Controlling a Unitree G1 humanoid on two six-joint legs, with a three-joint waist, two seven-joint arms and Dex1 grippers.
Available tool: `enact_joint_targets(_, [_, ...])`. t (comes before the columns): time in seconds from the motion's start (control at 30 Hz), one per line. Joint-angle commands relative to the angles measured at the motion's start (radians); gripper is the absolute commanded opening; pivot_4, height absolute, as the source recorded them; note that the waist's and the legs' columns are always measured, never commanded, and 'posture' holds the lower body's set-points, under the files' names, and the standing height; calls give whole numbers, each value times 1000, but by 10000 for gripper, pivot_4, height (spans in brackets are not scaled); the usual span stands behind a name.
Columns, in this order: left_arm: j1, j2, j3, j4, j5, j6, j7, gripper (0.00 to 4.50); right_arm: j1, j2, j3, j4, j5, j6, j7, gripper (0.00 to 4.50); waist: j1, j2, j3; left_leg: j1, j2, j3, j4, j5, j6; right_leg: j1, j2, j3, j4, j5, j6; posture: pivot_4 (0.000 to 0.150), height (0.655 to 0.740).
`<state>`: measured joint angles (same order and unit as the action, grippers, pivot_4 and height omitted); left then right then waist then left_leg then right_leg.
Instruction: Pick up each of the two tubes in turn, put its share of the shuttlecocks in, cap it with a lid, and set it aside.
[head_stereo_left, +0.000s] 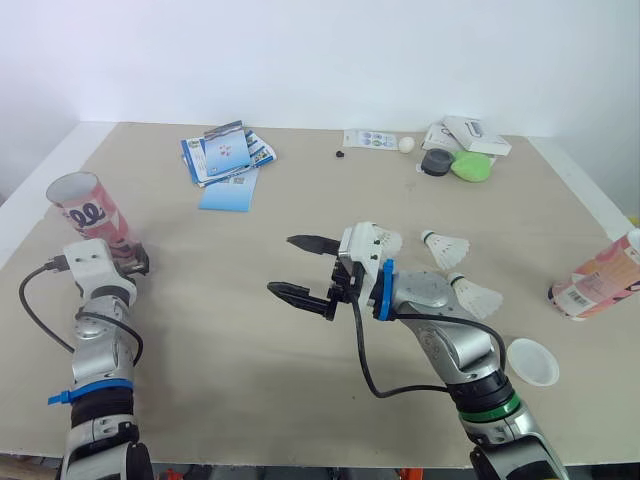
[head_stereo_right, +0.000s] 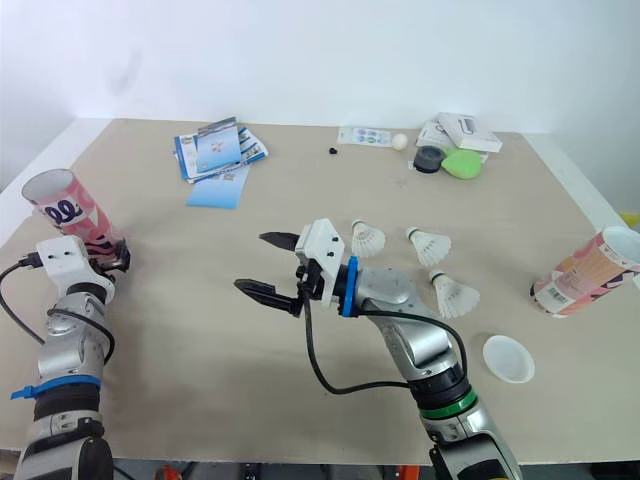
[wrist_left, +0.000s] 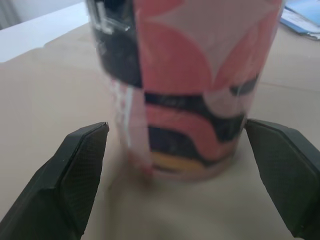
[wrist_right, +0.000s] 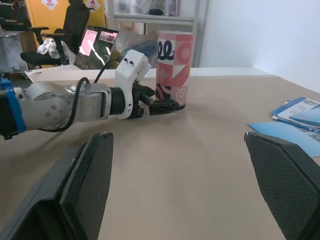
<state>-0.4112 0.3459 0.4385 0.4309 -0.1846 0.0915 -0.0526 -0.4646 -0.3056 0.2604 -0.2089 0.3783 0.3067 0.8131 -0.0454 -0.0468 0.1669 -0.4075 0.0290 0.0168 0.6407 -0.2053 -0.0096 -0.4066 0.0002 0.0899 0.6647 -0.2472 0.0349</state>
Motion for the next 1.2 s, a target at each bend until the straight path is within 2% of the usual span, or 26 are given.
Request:
enact_joint_targets(0.03, [-39, 24, -17, 79, 0, -27, -23, 45000, -12, 11, -24, -39, 5, -8, -14, 44714, 0, 0, 0, 0, 0, 0, 0, 0, 0, 0, 0, -1, 0, 0, -1, 1500, 7400])
enact_joint_targets(0.27, [-130, 57, -26, 223, 1, -84, -40, 45000, -4, 16, -21, -51, 5, -1, -29, 44714, 0, 0, 0, -1, 0, 0, 0, 1, -1, 0, -1, -4, 0, 2, -3, 1500, 7400])
enact_joint_targets(0.9, [-217, 88, -47, 367, 0, -160, -73, 45000, -3, 21, -16, -50, -3, -2, -47, 44714, 0, 0, 0, -2, -1, -1, -1, 1, -1, 0, -3, -6, 0, 2, -4, 1500, 7400])
enact_joint_targets(1.0, [-219, 89, -47, 375, -4, -167, -74, 36993, -3, 23, -15, -51, -4, -1, -49, 45000, 0, 0, 0, -2, -1, -1, -1, 1, -1, 0, -3, -6, 0, 2, -4, 1500, 7400])
enact_joint_targets(1.07, [-220, 90, -48, 379, -4, -170, -73, 29996, -3, 24, -14, -52, -4, -1, -51, 45000, 0, 0, 0, -2, -1, -1, -1, 1, -1, 0, -3, -6, 0, 2, -4, 1500, 7400])
enact_joint_targets(1.1, [-220, 91, -49, 378, -3, -167, -70, 28170, -2, 24, -14, -52, -4, 0, -52, 45000, 0, 0, 0, -2, -1, -1, -1, 1, -1, 0, -3, -6, 0, 2, -4, 1500, 7400])
enact_joint_targets(1.2, [-208, 96, -53, 360, -1, -163, -76, 28170, 11, 20, -18, -52, -16, -13, -65, 45000, 0, 0, 0, -2, -2, -1, -1, 1, -1, 0, -3, -6, 0, 2, -4, 1500, 7400])
